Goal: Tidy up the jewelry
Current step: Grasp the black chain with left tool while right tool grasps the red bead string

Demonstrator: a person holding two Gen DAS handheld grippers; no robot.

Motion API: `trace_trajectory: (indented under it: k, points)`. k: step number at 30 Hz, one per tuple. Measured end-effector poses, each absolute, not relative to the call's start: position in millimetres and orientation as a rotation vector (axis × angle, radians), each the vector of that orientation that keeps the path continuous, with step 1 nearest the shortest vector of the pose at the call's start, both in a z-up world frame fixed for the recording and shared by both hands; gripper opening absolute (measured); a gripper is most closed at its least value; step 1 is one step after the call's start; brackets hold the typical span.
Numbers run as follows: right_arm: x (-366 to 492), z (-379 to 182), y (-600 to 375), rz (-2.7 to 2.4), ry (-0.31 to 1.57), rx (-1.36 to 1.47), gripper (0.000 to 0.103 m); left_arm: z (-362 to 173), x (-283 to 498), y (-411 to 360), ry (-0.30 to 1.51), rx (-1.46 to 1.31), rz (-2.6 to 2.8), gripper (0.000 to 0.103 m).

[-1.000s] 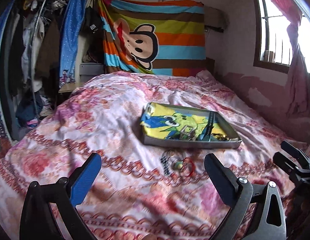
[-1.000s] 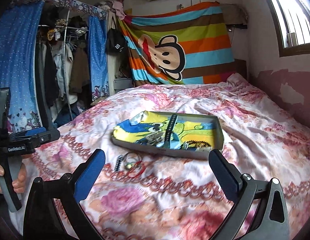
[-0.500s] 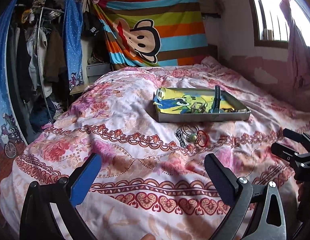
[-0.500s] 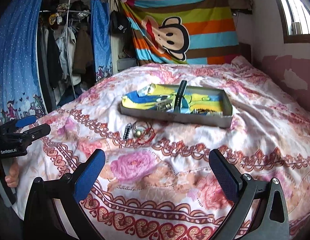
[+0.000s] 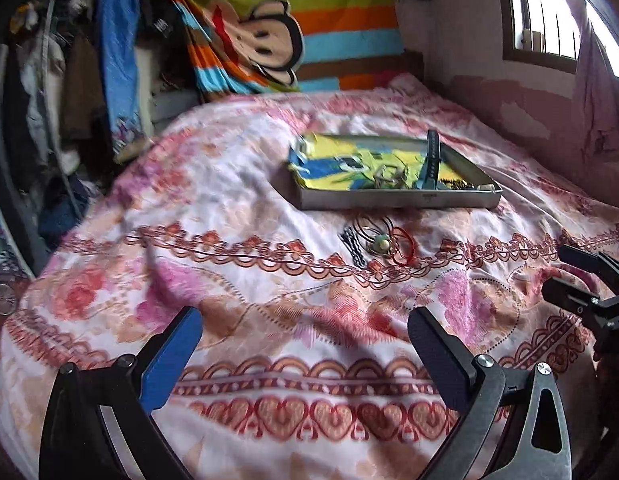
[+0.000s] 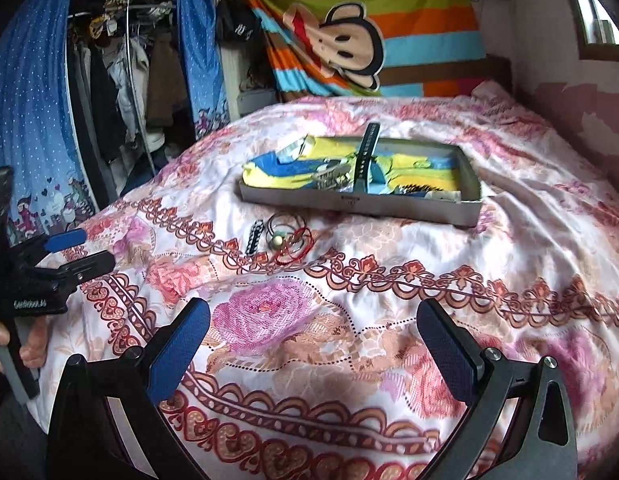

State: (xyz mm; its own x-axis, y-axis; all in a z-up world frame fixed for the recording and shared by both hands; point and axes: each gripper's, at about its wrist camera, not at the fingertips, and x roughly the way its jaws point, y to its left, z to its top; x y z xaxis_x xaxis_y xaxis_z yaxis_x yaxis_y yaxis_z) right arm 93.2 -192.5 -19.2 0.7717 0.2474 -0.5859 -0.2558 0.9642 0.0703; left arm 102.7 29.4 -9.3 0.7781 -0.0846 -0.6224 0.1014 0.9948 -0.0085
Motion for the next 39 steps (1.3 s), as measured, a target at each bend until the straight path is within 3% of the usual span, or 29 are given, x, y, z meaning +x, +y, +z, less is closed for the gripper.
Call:
trace_trajectory:
  k: [7,15,19,29,32,39]
  points:
    - [138.0,-28.3,-192.0,0.299,0.711,-0.119,0.101,-15.9,157.3,28.4,0.774,-0.046,-0.234,0.099]
    - [189.0,-37.8,-185.4,0.355,0.741,-0.168,0.099,-34.1,223.3,11.5,0.876,-0.059,-0.333,0.072]
    - [210.4,-43.4,-177.9,0.389,0.754,-0.205,0.079,-54.1,252.1,4.2,0.951,-0.078,-0.368,0.052]
    - [251.7,-54.7,-152.7,0.523,0.785,-0.241,0.035,-81.9,287.3,-14.6,1.022,-0.053,-0.394,0.032]
    - [259.4,-59.7,-144.7,0.544,0.805,-0.257,0.027,-86.9,293.9,-13.3,1.04,-0.052,-0.376,0.025]
    - [272.5,-75.0,-129.4,0.563,0.868,-0.26,0.027,-92.9,302.7,-10.7,1.047,-0.075,-0.359,0.015]
